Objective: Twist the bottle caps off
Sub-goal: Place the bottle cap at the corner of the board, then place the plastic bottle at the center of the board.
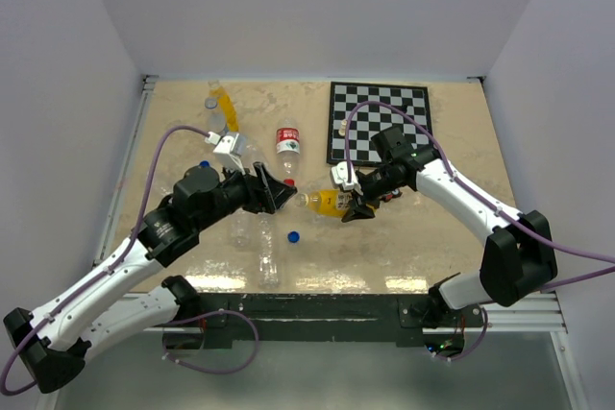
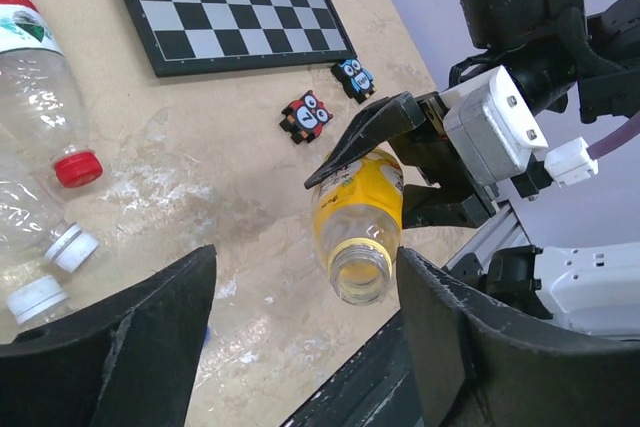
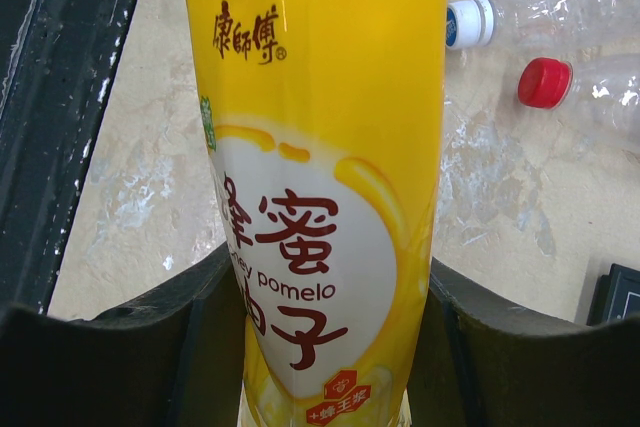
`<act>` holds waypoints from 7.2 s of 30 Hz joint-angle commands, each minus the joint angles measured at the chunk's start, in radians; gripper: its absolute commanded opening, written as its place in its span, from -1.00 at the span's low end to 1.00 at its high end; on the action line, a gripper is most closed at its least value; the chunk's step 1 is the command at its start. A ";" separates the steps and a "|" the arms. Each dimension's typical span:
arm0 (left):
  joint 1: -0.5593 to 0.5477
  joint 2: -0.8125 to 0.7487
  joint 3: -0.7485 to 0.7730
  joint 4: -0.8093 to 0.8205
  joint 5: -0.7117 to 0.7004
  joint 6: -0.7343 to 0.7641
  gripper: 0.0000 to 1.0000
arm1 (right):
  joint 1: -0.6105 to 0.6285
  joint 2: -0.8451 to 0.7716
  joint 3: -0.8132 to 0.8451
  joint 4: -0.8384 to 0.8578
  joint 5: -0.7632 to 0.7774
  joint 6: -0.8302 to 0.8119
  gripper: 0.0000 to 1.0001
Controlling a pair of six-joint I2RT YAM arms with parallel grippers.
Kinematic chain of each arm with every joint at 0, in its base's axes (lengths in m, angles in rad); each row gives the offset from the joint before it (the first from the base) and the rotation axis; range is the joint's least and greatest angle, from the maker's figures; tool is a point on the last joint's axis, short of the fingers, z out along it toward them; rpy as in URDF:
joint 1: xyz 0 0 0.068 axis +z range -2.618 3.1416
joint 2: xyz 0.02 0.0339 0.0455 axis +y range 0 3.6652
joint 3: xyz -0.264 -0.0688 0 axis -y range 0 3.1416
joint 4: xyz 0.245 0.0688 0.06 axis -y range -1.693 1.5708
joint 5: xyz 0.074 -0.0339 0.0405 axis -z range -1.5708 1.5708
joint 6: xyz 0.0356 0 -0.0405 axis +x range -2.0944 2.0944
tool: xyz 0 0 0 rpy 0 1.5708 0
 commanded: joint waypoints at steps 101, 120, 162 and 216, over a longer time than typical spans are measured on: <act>-0.034 0.297 -0.427 1.261 0.284 0.193 0.69 | 0.000 0.055 0.026 0.101 -0.263 0.182 -1.00; -0.068 0.349 -0.385 1.299 0.298 0.228 -0.93 | 0.006 0.053 0.029 0.093 -0.258 0.165 -0.76; 0.670 0.195 0.070 0.224 -0.200 0.547 -1.00 | -0.158 -0.095 0.026 0.076 -0.154 0.105 0.96; 0.843 0.325 0.247 -0.175 -0.115 0.374 1.00 | -0.150 -0.098 0.030 0.035 -0.163 0.055 0.96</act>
